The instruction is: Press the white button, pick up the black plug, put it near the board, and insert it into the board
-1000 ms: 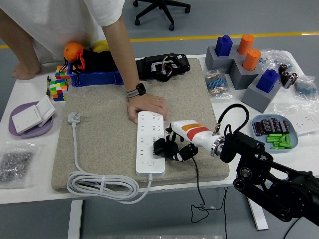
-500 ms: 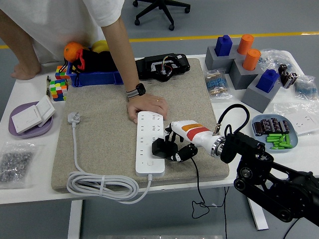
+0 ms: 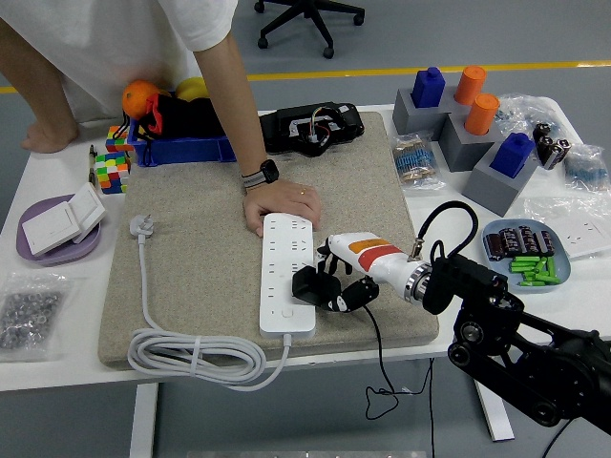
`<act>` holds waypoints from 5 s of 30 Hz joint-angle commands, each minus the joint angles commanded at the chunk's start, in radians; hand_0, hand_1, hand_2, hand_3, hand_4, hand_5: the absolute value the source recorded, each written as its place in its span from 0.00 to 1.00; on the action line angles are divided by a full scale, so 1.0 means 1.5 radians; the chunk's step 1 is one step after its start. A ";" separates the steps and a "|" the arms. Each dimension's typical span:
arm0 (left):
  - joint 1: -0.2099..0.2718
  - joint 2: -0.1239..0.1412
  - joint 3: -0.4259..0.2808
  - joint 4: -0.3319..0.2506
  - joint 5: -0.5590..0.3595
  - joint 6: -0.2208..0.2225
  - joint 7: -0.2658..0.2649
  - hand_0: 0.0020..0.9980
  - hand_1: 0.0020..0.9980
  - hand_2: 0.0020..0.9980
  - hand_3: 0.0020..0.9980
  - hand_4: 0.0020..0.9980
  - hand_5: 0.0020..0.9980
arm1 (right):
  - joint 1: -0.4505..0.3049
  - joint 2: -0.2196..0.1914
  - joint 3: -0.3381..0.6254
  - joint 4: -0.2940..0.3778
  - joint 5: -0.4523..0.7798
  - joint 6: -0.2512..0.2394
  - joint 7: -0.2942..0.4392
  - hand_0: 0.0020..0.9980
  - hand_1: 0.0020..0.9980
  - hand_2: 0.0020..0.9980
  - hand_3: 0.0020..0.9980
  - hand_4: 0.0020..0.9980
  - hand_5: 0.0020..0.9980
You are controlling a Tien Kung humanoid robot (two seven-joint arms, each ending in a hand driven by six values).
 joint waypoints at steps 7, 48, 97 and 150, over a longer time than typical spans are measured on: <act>0.000 0.001 0.000 0.000 0.000 0.000 0.001 0.83 0.80 0.78 0.81 0.60 0.50 | 0.003 0.001 -0.002 0.004 0.000 -0.001 -0.002 0.37 0.47 0.53 0.84 0.94 0.06; 0.000 0.000 -0.009 0.000 0.006 0.000 0.001 0.83 0.80 0.78 0.81 0.60 0.50 | 0.076 -0.011 -0.063 0.020 -0.004 0.008 0.012 0.35 0.43 0.50 0.71 0.94 0.10; 0.002 0.002 -0.002 0.000 0.004 0.000 0.000 0.83 0.80 0.78 0.80 0.60 0.50 | -0.010 -0.022 0.012 0.099 0.006 -0.066 0.107 0.45 0.44 0.47 0.53 0.88 0.09; 0.006 -0.003 -0.012 0.000 0.007 0.001 0.000 0.83 0.80 0.78 0.80 0.60 0.50 | 0.016 0.020 -0.050 -0.055 0.028 -0.078 0.142 0.45 0.48 0.48 0.51 0.85 0.06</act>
